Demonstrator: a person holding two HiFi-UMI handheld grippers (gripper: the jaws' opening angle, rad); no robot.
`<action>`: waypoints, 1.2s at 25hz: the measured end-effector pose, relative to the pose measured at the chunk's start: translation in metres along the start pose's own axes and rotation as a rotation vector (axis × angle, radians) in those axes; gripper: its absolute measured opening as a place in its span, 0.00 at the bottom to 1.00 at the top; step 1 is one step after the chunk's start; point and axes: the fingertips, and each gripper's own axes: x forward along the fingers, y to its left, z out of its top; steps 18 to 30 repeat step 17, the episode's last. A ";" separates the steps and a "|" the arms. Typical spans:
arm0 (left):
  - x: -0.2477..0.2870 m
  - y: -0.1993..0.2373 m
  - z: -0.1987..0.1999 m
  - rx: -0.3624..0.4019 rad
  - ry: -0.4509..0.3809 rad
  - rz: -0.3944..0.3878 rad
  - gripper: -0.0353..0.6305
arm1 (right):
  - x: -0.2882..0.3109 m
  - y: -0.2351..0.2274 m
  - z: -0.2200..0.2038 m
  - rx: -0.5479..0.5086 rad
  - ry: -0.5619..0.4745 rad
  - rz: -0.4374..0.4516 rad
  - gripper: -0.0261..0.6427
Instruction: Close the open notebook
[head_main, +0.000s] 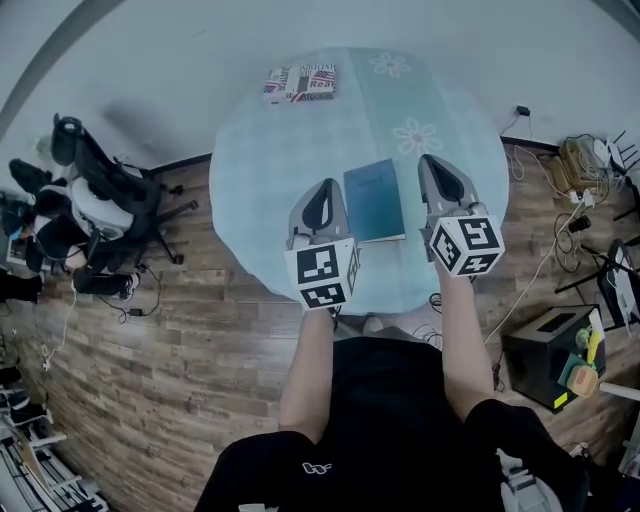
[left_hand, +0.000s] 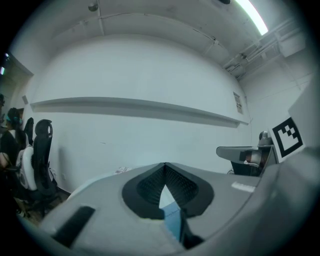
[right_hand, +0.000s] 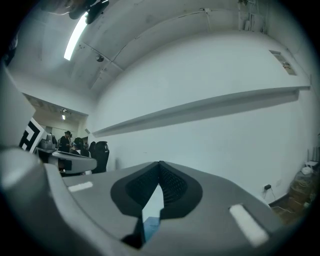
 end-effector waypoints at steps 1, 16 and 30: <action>0.000 0.000 0.002 0.004 -0.002 0.001 0.06 | 0.001 0.001 0.002 -0.002 -0.002 0.002 0.06; 0.011 -0.007 0.018 0.054 -0.020 -0.020 0.06 | 0.010 -0.002 0.019 -0.039 -0.052 0.015 0.06; 0.012 -0.008 0.018 0.055 -0.017 -0.024 0.06 | 0.010 -0.003 0.020 -0.041 -0.059 0.011 0.06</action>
